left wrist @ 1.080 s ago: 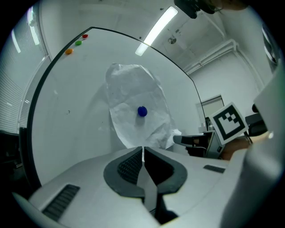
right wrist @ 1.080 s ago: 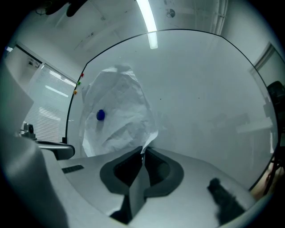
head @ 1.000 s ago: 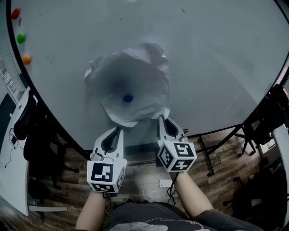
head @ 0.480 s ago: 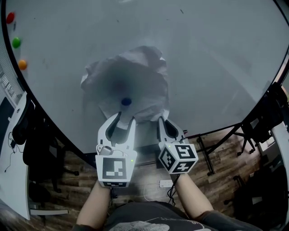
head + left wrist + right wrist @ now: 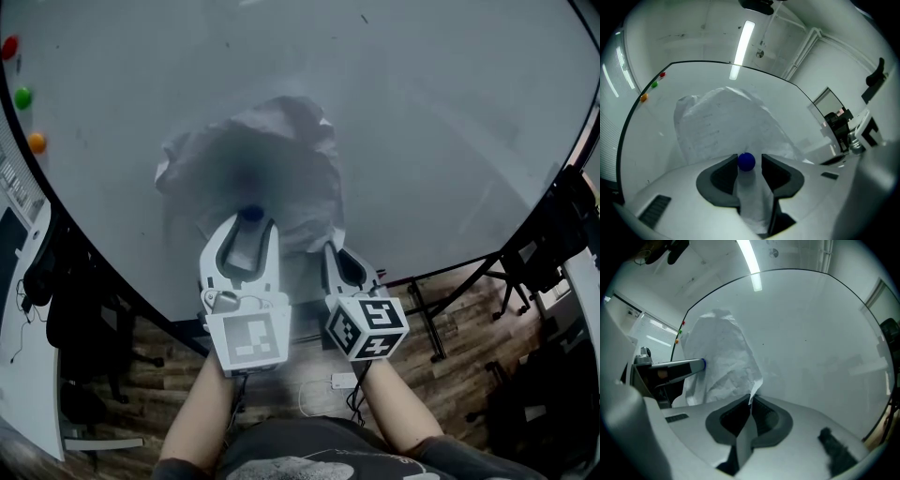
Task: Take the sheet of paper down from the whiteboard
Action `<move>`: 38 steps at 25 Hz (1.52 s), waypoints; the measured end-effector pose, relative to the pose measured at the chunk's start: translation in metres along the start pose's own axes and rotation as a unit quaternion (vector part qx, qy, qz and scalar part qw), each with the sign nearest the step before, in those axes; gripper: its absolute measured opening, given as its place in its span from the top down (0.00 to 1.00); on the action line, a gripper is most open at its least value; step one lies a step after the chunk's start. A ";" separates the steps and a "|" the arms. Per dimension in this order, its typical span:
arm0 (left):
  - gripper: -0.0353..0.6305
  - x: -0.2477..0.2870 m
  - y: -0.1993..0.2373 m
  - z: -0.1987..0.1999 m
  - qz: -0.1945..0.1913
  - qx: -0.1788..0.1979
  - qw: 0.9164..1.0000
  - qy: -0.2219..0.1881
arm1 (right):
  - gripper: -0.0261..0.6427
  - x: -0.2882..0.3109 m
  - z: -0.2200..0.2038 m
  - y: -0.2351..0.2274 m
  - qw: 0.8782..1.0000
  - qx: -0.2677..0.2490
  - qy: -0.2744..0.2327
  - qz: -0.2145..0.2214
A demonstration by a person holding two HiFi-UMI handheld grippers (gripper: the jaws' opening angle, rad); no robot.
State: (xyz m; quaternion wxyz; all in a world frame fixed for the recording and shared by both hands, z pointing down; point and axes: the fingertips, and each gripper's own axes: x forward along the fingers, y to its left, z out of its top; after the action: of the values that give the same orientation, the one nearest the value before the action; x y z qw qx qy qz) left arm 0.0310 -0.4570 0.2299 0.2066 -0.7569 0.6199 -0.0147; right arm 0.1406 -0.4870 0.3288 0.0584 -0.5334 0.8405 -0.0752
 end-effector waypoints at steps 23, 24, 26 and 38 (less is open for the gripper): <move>0.76 -0.009 0.004 -0.012 0.043 0.003 0.999 0.024 | 0.93 -0.013 0.004 -0.003 1.000 0.010 -0.015 0.024; 0.76 -0.014 0.002 -0.014 0.042 -0.001 0.999 0.028 | 0.93 -0.015 0.003 -0.003 0.999 0.010 -0.014 0.027; 0.76 -0.026 -0.001 -0.022 0.038 -0.016 0.998 0.042 | 0.93 -0.019 0.001 -0.004 0.999 0.012 -0.008 0.032; 0.76 -0.130 -0.017 -0.115 0.035 -0.088 0.975 0.199 | 0.93 -0.061 -0.060 0.006 0.996 -0.037 0.066 0.045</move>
State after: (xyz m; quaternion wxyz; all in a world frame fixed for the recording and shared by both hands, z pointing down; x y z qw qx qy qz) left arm -0.0154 -0.3654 0.3706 0.0124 -0.7315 0.6738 -0.1032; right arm 0.1508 -0.4253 0.3877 -0.0131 -0.4909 0.8677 -0.0764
